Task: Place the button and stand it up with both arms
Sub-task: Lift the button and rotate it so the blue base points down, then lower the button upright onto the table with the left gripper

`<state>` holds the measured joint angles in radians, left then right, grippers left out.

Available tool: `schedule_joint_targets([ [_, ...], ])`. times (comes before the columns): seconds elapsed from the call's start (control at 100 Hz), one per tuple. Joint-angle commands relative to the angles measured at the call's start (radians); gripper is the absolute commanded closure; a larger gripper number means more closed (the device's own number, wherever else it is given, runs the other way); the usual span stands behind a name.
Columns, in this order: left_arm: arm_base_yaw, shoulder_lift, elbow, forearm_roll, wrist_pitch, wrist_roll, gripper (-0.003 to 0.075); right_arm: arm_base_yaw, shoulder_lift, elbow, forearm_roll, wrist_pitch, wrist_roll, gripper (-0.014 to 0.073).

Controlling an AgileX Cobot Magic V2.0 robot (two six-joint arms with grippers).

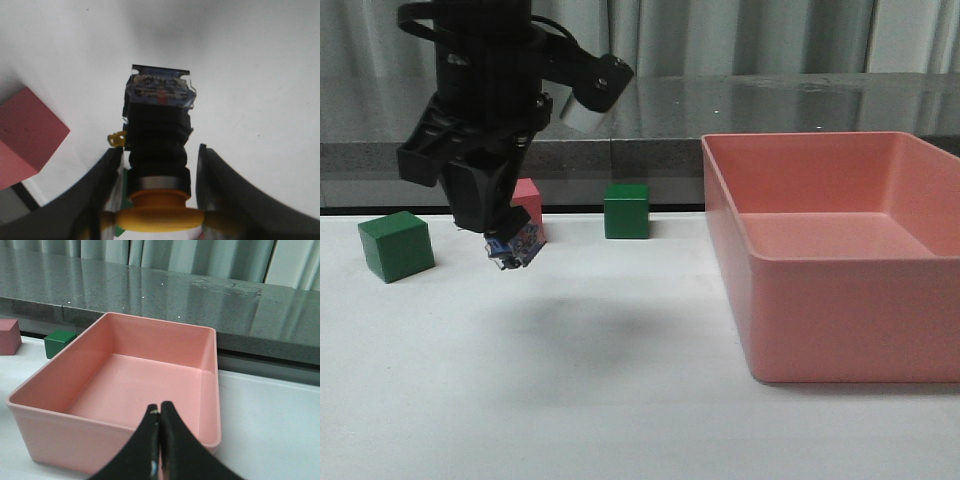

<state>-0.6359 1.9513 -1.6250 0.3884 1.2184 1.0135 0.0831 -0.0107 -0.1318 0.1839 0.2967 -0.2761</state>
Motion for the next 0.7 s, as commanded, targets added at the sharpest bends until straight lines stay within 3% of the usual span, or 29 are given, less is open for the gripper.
schedule_joint_targets([
  [0.0, -0.022, -0.036, -0.027, 0.108, 0.058, -0.036, 0.0739, 0.002, 0.011, -0.027, -0.004, -0.075, -0.002, 0.0655],
  [0.41, -0.024, 0.022, -0.022, 0.071, 0.060, -0.053, 0.0739, 0.002, 0.011, -0.027, -0.004, -0.075, -0.002, 0.0655],
  [0.69, -0.024, 0.022, 0.081, 0.073, 0.060, -0.053, 0.0739, 0.002, 0.011, -0.027, -0.004, -0.075, -0.002, 0.0655],
])
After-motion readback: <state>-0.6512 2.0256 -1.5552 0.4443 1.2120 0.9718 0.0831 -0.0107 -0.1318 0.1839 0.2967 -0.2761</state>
